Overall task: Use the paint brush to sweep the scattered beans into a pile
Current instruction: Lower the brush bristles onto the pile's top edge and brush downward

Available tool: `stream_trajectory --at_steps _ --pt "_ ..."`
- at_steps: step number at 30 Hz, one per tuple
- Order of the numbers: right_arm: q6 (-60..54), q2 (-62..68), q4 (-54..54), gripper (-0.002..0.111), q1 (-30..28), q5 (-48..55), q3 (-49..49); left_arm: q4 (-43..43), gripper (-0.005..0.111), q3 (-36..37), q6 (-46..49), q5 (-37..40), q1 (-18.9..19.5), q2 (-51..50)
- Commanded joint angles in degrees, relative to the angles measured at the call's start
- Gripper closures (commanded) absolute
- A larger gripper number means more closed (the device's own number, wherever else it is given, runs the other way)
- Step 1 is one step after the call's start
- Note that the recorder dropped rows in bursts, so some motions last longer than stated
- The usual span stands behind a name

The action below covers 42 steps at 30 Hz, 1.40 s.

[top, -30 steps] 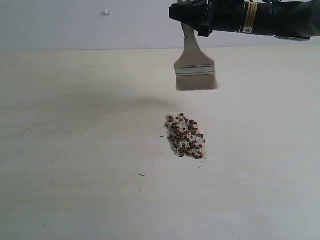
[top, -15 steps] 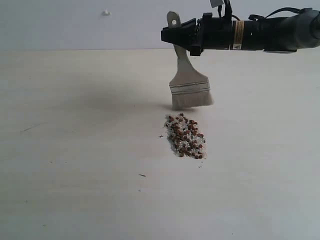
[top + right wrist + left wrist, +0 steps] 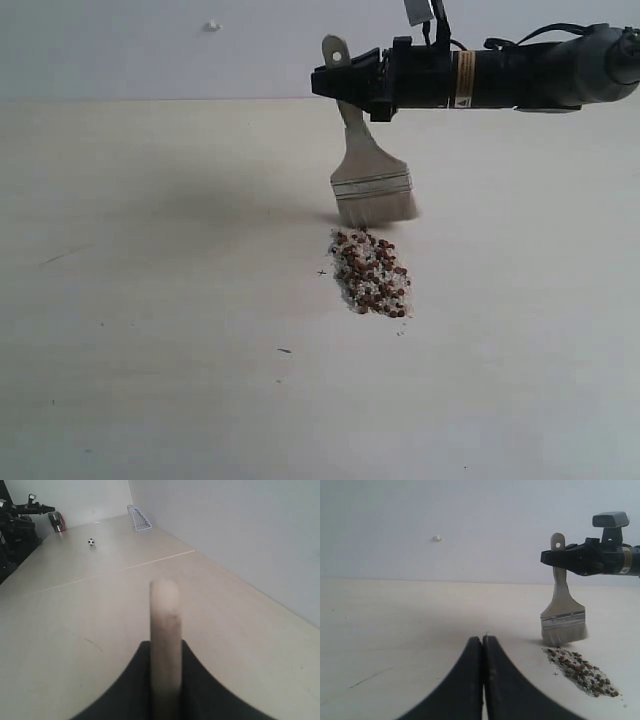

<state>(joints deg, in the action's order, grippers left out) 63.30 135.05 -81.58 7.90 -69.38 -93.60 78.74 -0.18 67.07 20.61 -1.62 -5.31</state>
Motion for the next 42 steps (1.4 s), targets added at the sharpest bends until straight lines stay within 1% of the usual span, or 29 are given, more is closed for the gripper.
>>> stream_trajectory --at_steps 1,5,10,16,28,42 --pt "0.45 -0.69 2.02 0.108 0.11 -0.59 -0.36 -0.01 0.107 0.18 0.26 0.06 -0.34 -0.06" --pt "0.45 -1.47 2.84 0.108 -0.01 -0.59 -0.36 -0.01 0.107 0.18 0.26 0.06 -0.34 -0.06" --pt "0.45 -1.22 0.20 0.108 -0.01 -0.59 -0.36 -0.01 0.107 0.18 0.26 0.06 -0.34 -0.06" --pt "4.61 -1.14 -5.35 0.108 -0.01 -0.59 -0.36 -0.01 0.107 0.18 0.26 0.06 -0.34 -0.06" --pt "11.84 -1.14 -9.33 0.108 0.10 -0.59 -0.36 -0.01 0.107 0.18 0.26 0.06 -0.34 -0.06" --pt "11.84 -1.14 -8.64 0.108 0.10 -0.59 -0.36 -0.01 0.107 0.18 0.26 0.06 -0.34 -0.06"
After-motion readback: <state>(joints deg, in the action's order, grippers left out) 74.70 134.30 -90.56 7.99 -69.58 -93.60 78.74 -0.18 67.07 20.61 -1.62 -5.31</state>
